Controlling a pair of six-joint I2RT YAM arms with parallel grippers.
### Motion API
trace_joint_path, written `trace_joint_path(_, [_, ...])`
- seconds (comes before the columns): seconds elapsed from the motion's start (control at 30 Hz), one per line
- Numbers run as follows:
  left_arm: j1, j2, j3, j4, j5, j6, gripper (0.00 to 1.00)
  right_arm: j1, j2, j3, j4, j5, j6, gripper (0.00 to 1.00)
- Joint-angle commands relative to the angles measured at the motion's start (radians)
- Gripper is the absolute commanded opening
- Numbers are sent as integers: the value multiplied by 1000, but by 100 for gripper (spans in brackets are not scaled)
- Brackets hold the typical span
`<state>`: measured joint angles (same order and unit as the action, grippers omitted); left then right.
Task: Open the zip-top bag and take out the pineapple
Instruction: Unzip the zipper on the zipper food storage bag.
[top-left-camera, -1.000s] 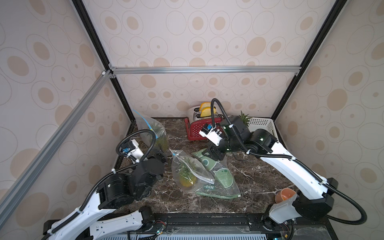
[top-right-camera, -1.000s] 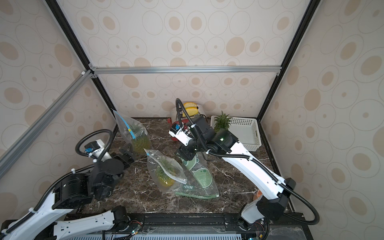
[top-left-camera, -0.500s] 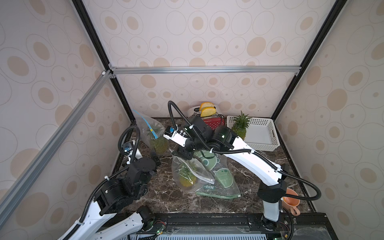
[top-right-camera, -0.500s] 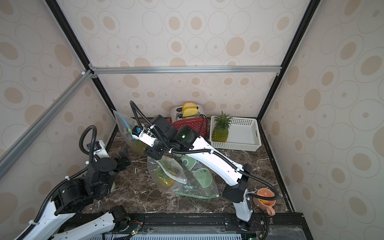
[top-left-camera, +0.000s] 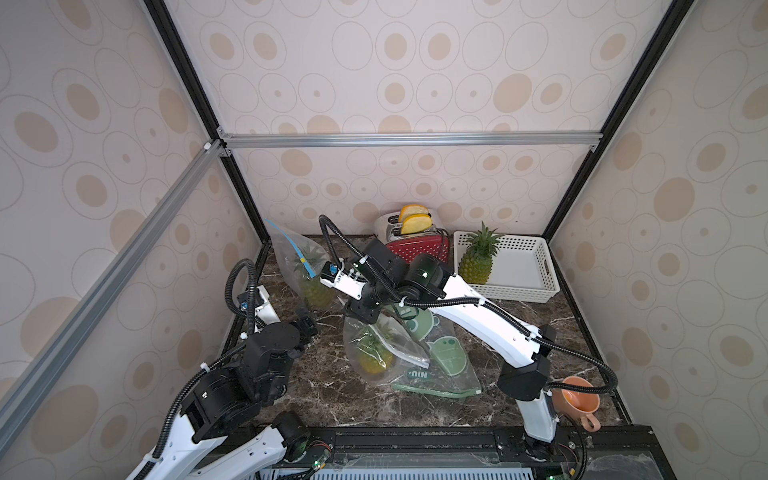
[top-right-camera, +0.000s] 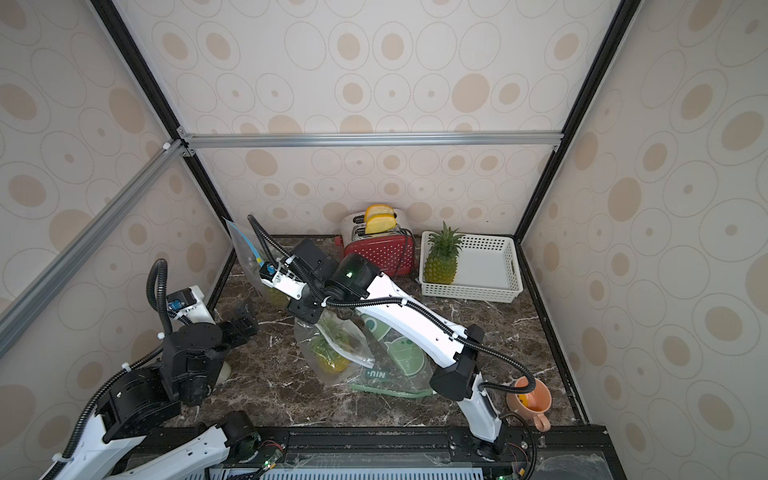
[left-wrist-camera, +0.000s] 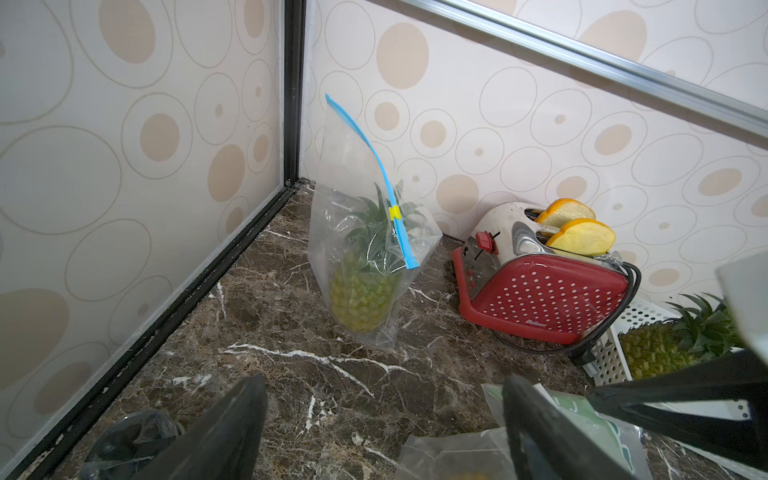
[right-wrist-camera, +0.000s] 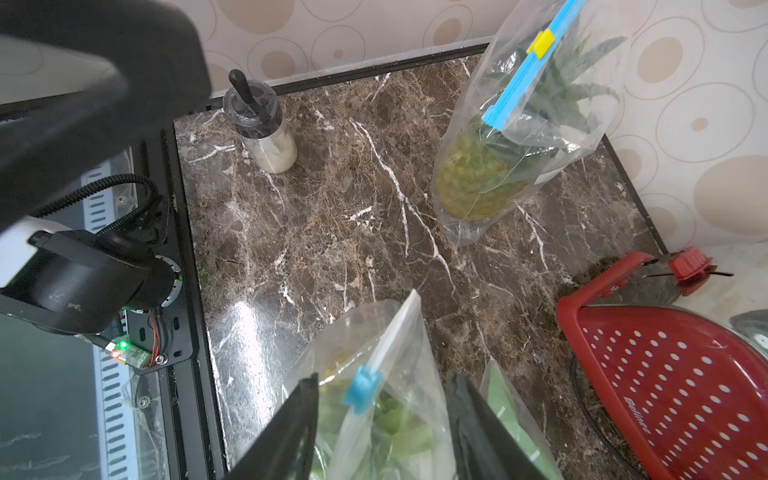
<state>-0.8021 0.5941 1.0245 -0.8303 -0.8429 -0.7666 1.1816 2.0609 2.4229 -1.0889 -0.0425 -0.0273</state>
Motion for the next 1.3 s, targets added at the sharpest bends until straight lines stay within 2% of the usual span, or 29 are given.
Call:
trace_joint_path(0.0, [9, -17, -13, -5, -16, -25, 90, 5, 19, 18, -21, 17, -9, 49])
trace_joint_path(0.33, [9, 11, -9, 1, 2, -20, 90, 3, 33, 10, -19, 52, -5, 37])
trace_joint_path(0.5, [9, 11, -24, 10, 17, -29, 90, 0, 40, 8, -16, 50, -2, 24])
trace_joint_path(0.57, [9, 7, -31, 11, 19, -33, 90, -2, 41, 9, -16, 50, 3, 25])
trace_joint_path(0.77, [9, 1, -38, 11, 18, -38, 90, -3, 41, 10, -17, 30, 10, 36])
trace_joint_path(0.97, [9, 2, -42, 13, 17, -38, 90, -3, 44, 8, -20, 12, 24, 39])
trace_joint_path(1.1, [9, -5, -44, 13, 17, -39, 90, -3, 44, 2, -15, 23, 27, 38])
trace_joint_path(1.17, [8, -8, -46, 11, 15, -40, 90, -2, 45, 2, -16, 23, 27, 34])
trace_joint_path(1.27, [8, -14, -48, 11, 15, -42, 89, -3, 47, 2, -18, 31, 31, 22])
